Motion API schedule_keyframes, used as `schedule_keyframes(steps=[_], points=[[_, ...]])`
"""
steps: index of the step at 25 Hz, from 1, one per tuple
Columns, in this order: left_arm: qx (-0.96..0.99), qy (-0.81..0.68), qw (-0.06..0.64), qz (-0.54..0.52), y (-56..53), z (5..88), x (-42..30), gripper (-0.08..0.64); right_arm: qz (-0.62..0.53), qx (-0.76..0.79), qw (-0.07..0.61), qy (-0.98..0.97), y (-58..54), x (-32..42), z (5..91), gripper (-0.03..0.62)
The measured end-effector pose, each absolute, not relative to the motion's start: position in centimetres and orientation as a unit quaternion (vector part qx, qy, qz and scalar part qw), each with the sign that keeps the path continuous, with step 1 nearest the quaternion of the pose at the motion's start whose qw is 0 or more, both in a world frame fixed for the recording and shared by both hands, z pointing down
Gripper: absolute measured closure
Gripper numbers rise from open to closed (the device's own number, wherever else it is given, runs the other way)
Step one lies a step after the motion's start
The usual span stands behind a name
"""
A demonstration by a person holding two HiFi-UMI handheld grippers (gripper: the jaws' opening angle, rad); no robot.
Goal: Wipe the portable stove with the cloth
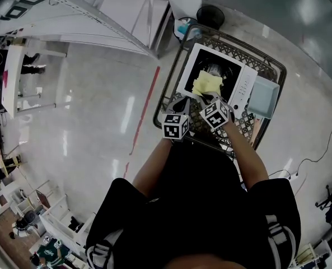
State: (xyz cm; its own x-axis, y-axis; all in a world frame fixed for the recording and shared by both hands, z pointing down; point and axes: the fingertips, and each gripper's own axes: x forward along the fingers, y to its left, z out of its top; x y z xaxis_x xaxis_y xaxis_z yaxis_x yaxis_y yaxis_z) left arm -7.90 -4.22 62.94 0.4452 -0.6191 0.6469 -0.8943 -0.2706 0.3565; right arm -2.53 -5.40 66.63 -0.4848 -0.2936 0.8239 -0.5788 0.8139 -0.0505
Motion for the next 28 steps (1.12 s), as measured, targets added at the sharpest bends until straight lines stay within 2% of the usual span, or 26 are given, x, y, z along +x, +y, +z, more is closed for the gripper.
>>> schedule_keyframes(steps=[18,28], points=[[0.765,-0.497,0.36,0.194,-4.2,63.3,-9.7,0.538,0.193,0.252,0.422,-0.849,-1.8,-4.0,66.8,0.571],[0.777,-0.485,0.361,0.174,-6.7,62.0,-11.0,0.538,0.215,0.379,0.293,-0.851,-10.3,-3.3,55.7,0.571]])
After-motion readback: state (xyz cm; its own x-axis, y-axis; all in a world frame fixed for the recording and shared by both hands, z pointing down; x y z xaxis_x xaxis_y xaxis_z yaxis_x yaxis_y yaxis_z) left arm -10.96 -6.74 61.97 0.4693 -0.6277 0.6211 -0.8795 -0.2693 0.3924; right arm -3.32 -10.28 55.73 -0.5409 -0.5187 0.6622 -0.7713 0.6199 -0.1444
